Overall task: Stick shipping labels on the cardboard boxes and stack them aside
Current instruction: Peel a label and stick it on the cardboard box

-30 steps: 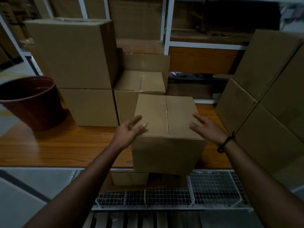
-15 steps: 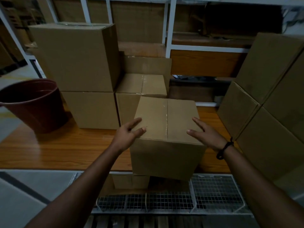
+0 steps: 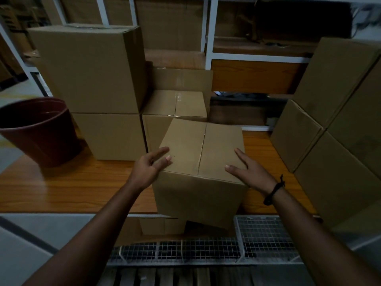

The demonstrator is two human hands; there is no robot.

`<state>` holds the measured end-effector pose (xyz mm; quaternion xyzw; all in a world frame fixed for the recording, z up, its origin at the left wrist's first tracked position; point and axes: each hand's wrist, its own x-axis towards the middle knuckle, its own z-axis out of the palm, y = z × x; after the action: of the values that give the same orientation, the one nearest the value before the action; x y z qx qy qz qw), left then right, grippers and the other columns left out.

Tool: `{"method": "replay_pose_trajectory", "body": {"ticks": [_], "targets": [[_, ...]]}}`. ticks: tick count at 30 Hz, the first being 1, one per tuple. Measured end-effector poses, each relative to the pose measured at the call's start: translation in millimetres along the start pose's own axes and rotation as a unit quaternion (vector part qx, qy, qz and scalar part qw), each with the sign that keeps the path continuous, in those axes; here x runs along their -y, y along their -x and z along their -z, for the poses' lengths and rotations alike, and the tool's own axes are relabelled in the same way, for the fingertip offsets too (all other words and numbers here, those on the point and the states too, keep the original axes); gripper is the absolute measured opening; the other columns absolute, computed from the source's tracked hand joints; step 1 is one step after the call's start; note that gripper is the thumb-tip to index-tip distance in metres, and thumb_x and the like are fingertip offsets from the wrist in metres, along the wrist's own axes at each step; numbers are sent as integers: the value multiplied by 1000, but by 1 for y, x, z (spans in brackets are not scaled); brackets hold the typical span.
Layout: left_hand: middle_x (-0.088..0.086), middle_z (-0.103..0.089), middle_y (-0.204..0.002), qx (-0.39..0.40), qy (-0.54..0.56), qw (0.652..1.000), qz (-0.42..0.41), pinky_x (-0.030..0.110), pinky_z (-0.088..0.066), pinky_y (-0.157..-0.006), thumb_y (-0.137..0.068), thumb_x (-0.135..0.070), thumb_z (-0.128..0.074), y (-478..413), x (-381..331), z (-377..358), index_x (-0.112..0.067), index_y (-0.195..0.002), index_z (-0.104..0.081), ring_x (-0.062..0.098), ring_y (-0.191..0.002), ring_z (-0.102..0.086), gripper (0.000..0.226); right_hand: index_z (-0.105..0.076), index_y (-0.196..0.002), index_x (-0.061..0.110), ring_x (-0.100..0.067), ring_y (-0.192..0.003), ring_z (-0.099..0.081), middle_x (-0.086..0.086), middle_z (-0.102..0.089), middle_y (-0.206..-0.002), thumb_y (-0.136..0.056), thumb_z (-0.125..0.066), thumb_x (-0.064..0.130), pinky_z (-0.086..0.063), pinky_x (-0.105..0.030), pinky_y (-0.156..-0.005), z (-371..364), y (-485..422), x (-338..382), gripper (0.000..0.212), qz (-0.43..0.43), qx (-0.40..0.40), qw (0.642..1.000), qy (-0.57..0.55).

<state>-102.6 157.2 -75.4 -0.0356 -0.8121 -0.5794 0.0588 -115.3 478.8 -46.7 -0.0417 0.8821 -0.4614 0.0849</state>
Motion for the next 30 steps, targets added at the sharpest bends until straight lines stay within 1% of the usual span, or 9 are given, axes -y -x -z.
{"method": "replay_pose_trajectory", "body": {"ticks": [5, 9, 12, 16, 19, 21, 23, 25, 30], "targets": [[6, -44, -149, -57, -132, 974, -176, 41, -56, -87, -82, -76, -50, 16, 25, 10, -41, -146, -37, 24, -128, -51, 75, -26, -147, 43, -15, -138, -36, 5, -22, -159, -76, -52, 73, -47, -29, -97, -4, 17, -10, 82, 66, -22, 993, -93], [17, -24, -159, -21, -255, 918, -304, 42, -53, -88, -85, -68, -55, 27, 54, 13, -41, -154, -16, 31, -135, -41, 84, -21, -136, 68, -7, -136, -34, 6, -7, -162, -66, -65, 74, -47, -23, -92, -21, 45, -34, 82, 169, -78, 982, 28], [26, -36, -150, 0, -293, 907, -302, 44, -59, -79, -89, -70, -45, 30, 66, 7, -45, -154, -9, 38, -126, -49, 78, -38, -136, 55, -21, -144, -21, -1, -2, -163, -72, -75, 51, -44, -42, -102, -38, 50, -50, 74, 210, -133, 961, 124], [22, -43, -144, -6, -300, 915, -269, 30, -60, -67, -93, -69, -35, 29, 67, 2, -46, -152, -11, 36, -115, -56, 68, -50, -131, 40, -33, -146, -20, -5, -11, -161, -77, -80, 25, -52, -57, -91, -41, 40, -54, 64, 201, -171, 957, 123], [24, -41, -143, -3, -320, 911, -262, 38, -62, -67, -94, -68, -32, 32, 64, -2, -50, -152, -8, 38, -114, -57, 65, -42, -131, 47, -32, -144, -25, -3, -9, -162, -78, -78, 26, -55, -53, -87, -37, 37, -56, 67, 201, -170, 955, 139], [28, -25, -152, 6, -319, 908, -273, 45, -61, -72, -94, -54, -49, 36, 66, -5, -44, -152, -14, 44, -124, -50, 68, -35, -137, 49, -25, -137, -36, -9, -8, -162, -78, -77, 27, -60, -36, -76, -40, 41, -58, 75, 245, -187, 940, 145], [23, 1, -160, 10, -316, 901, -296, 47, -55, -79, -81, -26, -75, 39, 74, -6, -35, -151, -21, 45, -130, -39, 89, -20, -147, 50, -17, -133, -33, -21, -7, -160, -77, -74, 34, -54, -19, -65, -48, 46, -64, 89, 301, -197, 919, 161], [16, 17, -161, 18, -314, 906, -284, 50, -52, -84, -72, -12, -83, 42, 83, -6, -43, -152, -15, 49, -135, -32, 110, -9, -150, 49, -26, -134, -29, -27, -5, -157, -80, -67, 42, -52, -18, -62, -59, 48, -80, 91, 320, -200, 906, 194], [29, -18, -154, 49, -316, 913, -252, 54, -59, -79, -74, -6, -82, 41, 86, -10, -54, -150, -3, 45, -127, -48, 120, -7, -150, 50, -45, -109, -59, -36, -47, -128, -87, -50, 49, -56, -41, -77, -76, 46, -89, 77, 286, -198, 909, 232]]}}
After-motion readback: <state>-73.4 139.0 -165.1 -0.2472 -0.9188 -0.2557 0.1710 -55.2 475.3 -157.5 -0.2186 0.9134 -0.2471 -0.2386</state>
